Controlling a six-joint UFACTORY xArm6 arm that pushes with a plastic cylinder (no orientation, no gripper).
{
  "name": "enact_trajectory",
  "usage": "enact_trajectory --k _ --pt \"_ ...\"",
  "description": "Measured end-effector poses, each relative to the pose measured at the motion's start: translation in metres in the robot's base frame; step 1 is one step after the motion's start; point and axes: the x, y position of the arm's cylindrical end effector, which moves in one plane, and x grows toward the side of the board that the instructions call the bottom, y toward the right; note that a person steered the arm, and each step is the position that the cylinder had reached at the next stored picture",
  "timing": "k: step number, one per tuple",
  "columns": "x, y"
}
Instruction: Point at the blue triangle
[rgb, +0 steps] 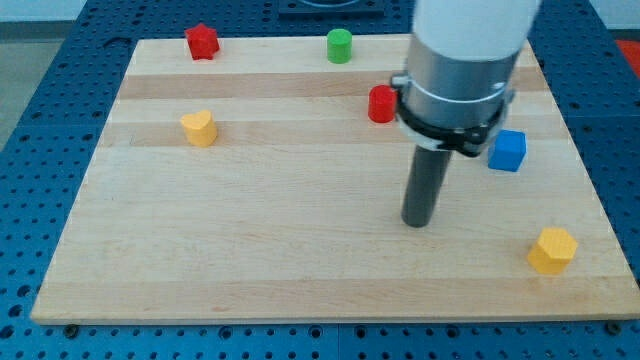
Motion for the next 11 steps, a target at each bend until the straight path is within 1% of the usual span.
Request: enact_trajectory --k 2,3,4,5,6,7,8,10,11 --pt "-0.006 -0.057" --pt "-0.043 -0.058" --pt "-0.084 -0.02" --pt "-0.135 0.016" --pt "-0.164 0.067" --pt "-0.208 0.092" --pt "-0.234 0.085" --pt "-0.237 0.024" --pt "-0.206 -0.014"
